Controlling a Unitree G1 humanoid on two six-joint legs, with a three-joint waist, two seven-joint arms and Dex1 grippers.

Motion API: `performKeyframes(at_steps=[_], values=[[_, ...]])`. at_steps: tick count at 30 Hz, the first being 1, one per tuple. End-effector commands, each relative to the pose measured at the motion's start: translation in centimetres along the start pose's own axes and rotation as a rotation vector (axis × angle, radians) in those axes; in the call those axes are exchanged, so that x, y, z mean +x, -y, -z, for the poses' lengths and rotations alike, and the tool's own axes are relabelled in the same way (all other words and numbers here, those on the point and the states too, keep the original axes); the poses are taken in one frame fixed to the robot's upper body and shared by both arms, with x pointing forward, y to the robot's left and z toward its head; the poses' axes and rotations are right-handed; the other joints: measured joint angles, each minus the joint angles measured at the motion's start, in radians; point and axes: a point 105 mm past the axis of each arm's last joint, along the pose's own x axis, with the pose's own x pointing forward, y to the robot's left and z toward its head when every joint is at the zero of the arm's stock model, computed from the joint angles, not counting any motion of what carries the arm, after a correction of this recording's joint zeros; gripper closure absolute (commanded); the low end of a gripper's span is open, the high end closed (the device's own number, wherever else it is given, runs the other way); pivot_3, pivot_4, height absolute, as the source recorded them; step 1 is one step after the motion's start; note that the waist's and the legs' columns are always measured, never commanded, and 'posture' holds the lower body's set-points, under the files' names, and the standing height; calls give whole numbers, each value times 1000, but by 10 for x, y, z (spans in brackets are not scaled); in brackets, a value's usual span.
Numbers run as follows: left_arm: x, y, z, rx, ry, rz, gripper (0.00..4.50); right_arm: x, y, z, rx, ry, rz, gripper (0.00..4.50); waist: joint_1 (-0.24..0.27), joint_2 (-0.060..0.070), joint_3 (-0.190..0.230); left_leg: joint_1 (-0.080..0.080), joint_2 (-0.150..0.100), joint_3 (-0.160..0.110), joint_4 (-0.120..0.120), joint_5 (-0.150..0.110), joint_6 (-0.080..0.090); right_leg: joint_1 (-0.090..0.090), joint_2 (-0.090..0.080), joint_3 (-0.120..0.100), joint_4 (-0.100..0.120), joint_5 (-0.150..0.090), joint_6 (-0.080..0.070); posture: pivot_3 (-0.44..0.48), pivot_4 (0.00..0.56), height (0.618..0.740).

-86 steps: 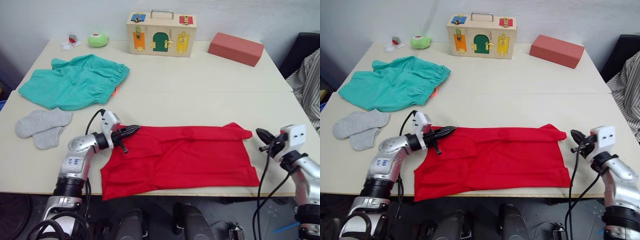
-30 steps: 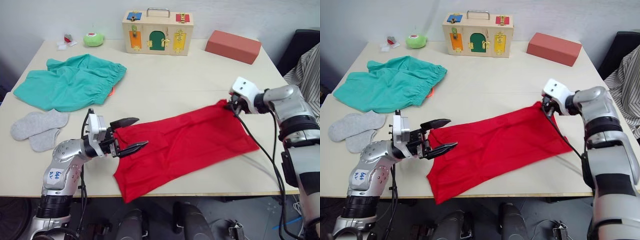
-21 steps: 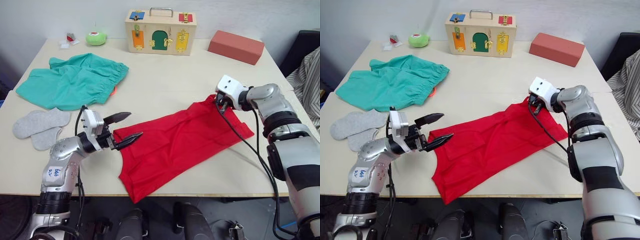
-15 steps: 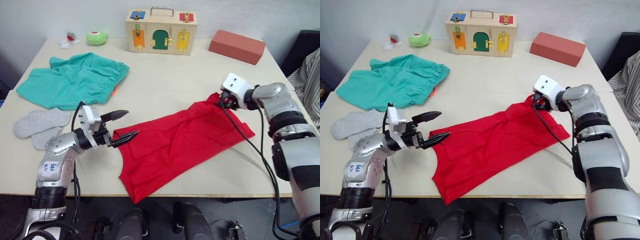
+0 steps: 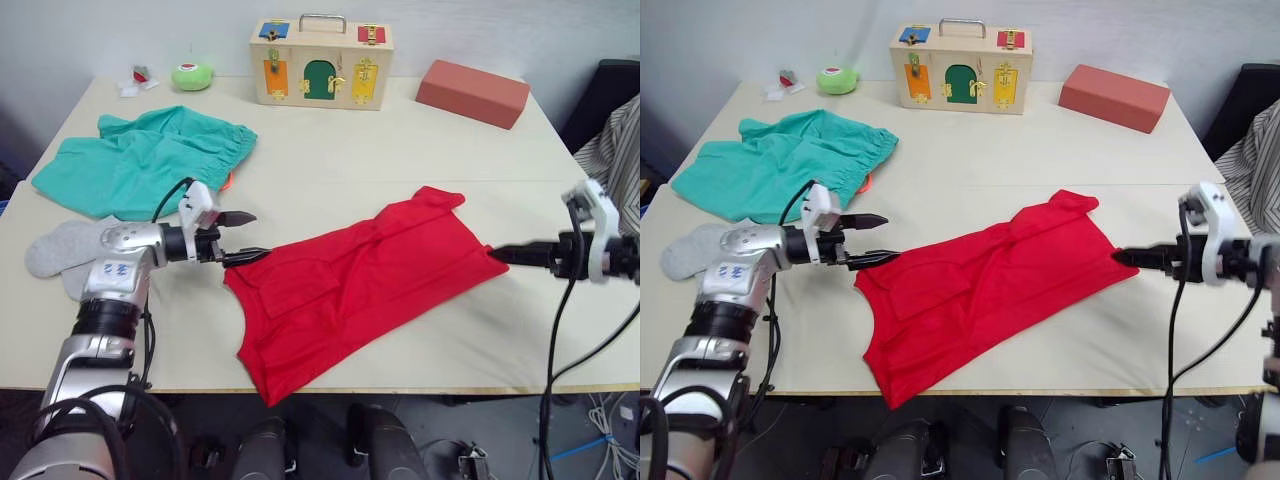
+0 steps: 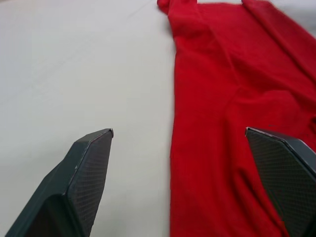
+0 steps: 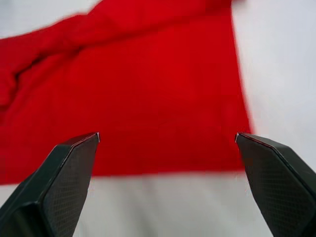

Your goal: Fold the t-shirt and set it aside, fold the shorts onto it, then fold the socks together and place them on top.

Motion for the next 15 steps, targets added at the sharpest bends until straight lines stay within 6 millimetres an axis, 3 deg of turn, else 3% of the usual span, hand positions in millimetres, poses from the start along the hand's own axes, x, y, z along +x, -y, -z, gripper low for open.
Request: performKeyframes(at_steps=[1, 5, 8, 11, 12, 15], values=[[8, -2, 1, 7, -39, 39, 0, -3, -16, 3, 27, 51, -1, 28, -3, 0, 0, 0, 0, 1, 0, 0, 0, 0, 0, 0, 0, 0, 0, 0, 150, 740], [20, -3, 9, -51, -96, 84, 0, 27, -18, 23, 89, 45, 21, 28, -1, -1, 0, -1, 0, 1, 0, 0, 0, -3, 1, 0, 1, 0, 0, 0, 150, 740], [24, -2, 14, -78, -140, 107, 0, 39, -13, 28, 112, 53, 44, 28, 1, -1, 0, -5, -1, 4, 0, 1, 1, -9, 1, -2, 4, 0, 0, 0, 150, 740], [26, 4, 20, -100, -188, 152, 0, 56, -6, 31, 119, 48, 71, 28, -1, -9, -6, -8, -2, 5, 1, 1, 2, -12, 2, -3, 9, 1, 1, 0, 150, 740], [26, 6, 22, -105, -199, 173, 0, 59, -6, 30, 115, 50, 69, 199, -2, -12, -7, -7, -2, 5, 1, 2, 2, -11, 3, -3, 9, 1, 1, 0, 150, 740], [26, 14, 29, -123, -224, 216, 586, 66, -6, 25, 91, 75, 63, 856, -4, -17, -10, -7, -2, 5, 2, 2, 3, -11, 1, -2, 8, 1, 2, 0, 150, 740]])
